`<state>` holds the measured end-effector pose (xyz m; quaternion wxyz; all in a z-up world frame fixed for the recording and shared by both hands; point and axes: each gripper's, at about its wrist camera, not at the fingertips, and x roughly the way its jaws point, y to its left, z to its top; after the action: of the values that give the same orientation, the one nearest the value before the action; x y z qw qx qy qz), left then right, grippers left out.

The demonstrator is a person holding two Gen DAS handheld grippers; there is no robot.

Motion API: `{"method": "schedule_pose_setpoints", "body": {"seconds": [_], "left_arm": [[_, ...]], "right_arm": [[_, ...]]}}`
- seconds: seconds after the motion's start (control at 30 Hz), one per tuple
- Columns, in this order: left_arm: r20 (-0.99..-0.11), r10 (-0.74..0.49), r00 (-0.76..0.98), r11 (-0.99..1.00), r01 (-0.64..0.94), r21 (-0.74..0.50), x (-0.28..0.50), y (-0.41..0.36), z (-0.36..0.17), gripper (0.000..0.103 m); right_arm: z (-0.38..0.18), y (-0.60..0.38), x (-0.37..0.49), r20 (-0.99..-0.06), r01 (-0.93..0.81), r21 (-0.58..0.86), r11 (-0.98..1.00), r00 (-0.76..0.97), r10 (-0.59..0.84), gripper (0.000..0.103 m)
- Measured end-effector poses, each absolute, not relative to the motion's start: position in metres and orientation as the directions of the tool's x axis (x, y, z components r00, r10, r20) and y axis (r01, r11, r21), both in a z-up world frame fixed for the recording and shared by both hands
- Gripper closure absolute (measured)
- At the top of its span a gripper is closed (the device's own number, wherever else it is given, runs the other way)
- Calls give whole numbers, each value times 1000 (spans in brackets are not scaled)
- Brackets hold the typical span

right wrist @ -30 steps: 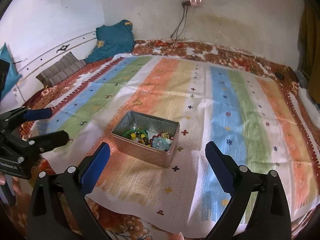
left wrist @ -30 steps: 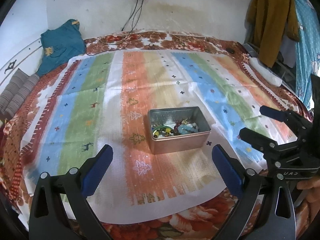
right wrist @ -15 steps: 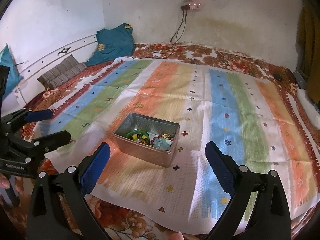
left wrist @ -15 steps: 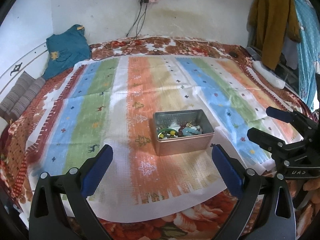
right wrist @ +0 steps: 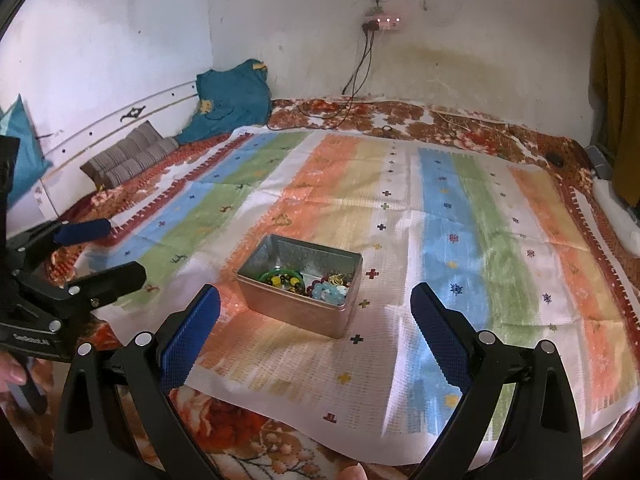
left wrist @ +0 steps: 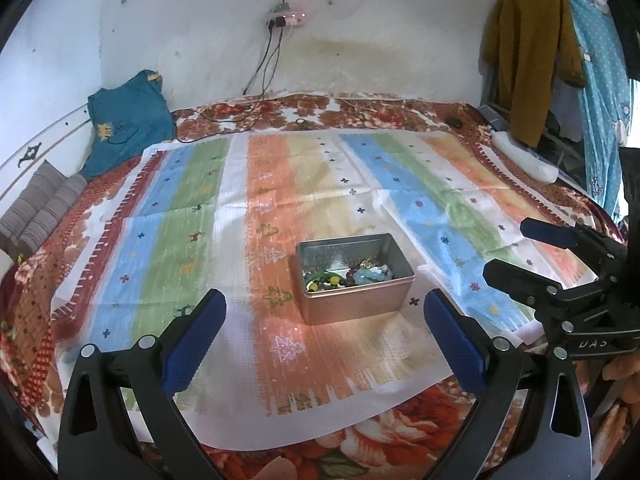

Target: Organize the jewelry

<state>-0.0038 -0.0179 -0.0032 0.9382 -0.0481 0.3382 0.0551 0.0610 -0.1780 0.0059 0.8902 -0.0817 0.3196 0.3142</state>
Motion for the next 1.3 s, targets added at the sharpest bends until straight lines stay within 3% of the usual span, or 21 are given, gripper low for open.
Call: {"method": "schedule_pose_setpoints", "body": {"seconds": [1.3], "left_arm": [[-566, 57, 823, 993, -104, -52, -16, -26, 9, 6]], "right_arm": [[15, -181, 40, -543, -621, 20, 783, 651, 530, 6]]}}
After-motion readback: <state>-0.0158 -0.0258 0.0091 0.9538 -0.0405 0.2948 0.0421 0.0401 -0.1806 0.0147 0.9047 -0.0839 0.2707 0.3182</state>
